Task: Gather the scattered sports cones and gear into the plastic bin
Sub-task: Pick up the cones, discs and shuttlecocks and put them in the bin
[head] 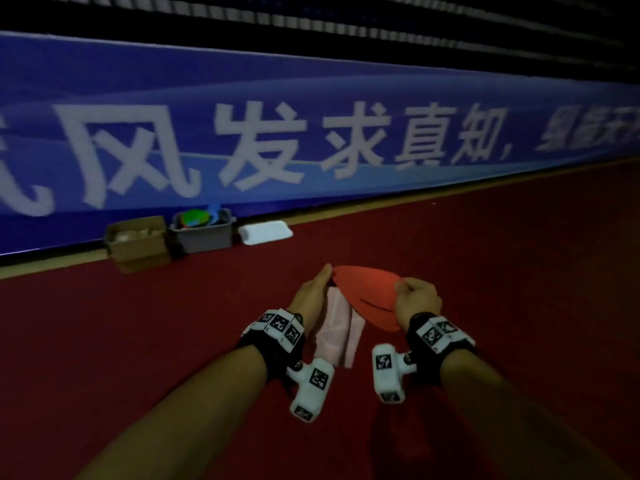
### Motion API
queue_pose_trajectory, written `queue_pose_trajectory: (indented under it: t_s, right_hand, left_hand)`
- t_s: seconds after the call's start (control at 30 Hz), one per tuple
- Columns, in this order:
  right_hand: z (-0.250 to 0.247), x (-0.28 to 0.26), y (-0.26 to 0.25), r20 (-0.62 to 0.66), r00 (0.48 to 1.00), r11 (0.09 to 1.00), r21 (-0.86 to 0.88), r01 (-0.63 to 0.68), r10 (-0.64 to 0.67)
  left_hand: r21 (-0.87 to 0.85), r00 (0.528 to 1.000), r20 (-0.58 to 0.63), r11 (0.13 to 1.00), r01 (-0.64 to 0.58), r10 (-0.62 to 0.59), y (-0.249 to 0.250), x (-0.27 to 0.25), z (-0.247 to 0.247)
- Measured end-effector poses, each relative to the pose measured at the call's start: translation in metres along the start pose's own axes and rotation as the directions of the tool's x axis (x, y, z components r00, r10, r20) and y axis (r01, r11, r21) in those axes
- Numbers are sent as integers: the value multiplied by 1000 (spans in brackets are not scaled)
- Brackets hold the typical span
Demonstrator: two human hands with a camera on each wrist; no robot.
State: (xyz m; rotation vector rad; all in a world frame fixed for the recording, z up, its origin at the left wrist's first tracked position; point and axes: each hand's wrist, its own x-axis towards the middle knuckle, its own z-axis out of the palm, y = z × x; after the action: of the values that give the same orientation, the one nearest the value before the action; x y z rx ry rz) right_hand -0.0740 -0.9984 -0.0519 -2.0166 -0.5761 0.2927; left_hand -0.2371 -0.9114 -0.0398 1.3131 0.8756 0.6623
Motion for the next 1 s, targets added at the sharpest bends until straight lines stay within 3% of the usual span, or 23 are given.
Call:
queue_pose_trajectory:
  t_s: [0.13,0.3,0.43,0.53,0.63,0.83,1.0]
  right_hand:
    - [93,47,-46,31,1000,998,-58,7,-5]
    - [185,138,-76,66,998,1000,19,23,-24]
    - [257,222,-96,246,969,978,190,-80,31]
    - [314,285,-122,415,910,938,304,-169,29]
    - [364,338,-164,532,845,925,346,-155,-58]
    - [473,404,-247,683,722,908,366,-205,-112]
    - [581,452,-280,745,655,920,334,-205,-124]
  left_hand:
    - [-52,999,-40,998,-24,22,4,71,-71]
    - [125,955,-293,992,-1,38,7,150,-142]
    - [186,899,-438,980,73,17,10,231,-195]
    - [235,854,-518,968,90,46,23,291,-231]
    - [255,794,-604,961,106,72,48,337,-263]
    - [134,616,-786,985,111,37,74,436,-325]
    - [6,570,-821,998,60,-29,59,545,-382]
